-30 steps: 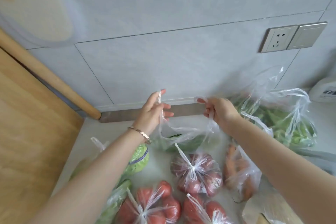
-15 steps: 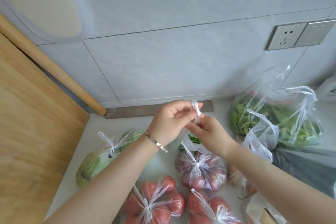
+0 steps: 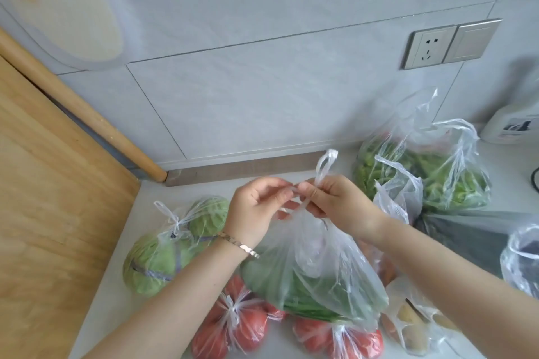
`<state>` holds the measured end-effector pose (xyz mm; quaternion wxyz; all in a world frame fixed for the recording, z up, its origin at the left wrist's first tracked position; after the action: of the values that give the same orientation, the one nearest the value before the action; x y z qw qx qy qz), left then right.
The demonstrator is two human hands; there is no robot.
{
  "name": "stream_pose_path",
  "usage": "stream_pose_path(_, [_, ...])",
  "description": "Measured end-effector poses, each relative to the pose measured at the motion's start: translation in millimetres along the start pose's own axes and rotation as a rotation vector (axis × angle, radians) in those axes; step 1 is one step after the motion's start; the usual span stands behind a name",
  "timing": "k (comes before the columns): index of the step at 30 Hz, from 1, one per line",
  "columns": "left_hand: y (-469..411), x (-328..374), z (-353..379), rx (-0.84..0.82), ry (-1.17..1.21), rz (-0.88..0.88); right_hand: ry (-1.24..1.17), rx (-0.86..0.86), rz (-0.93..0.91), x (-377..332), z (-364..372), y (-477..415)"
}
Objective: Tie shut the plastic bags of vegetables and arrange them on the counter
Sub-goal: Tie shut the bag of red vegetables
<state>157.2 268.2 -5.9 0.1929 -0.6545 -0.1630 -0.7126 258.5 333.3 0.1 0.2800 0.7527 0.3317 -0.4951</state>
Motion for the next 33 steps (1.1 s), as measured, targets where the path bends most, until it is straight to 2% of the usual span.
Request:
stream_pose_path(2, [11,-29,5,0.008,0.009,-0.128,0.008,0.043,0.057,24,3,6])
stream_pose_path(4, [20,-59,12,-0.027,0.079,-0.275,-0.073,0.162,0.134,52,-1,11])
stream_pose_path(6, [30,-75,22,-0.090,0.061,-0.339,-0.159,0.260,0.219,76,-7,17])
stream_pose_path(9, [41,-79,37,-0.224,-0.157,-0.287,-0.050,0.312,0.279,95,-13,25])
stream_pose_path(12, [51,-69,49,-0.269,-0.235,-0.187,0.086,0.335,0.295,97,-16,30])
stream_pose_path(15, [52,-62,48,-0.185,-0.204,-0.106,0.229,0.333,0.150,79,-16,35])
stream_pose_path(19, [44,-71,32,-0.014,-0.091,-0.125,0.223,-0.003,0.080,77,14,47])
stream_pose_path(21, [43,-78,26,0.024,-0.102,-0.137,0.042,-0.074,0.064,82,20,51])
stream_pose_path(24, [44,-89,19,0.082,-0.097,-0.208,-0.446,-0.078,0.083,86,22,53])
stream_pose_path(28, [45,-113,20,0.118,0.162,-0.401,-0.554,-0.145,0.005,78,32,57])
stream_pose_path(29, [45,-115,19,0.126,0.164,-0.409,-0.550,-0.129,0.012,77,33,57])
stream_pose_path(33, [50,-106,17,0.150,0.024,-0.367,-0.351,0.126,0.024,82,18,55])
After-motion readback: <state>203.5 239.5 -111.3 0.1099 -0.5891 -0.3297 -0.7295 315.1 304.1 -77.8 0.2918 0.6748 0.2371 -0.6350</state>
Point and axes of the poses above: each hand's wrist, its own y-axis away from the middle knuckle, its own z-axis out of the palm, x = y × z, the point moved 8 cm from there along -y, towards the middle knuckle, and after that the axes turned 9 degrees about y, right-handed, at the moved point
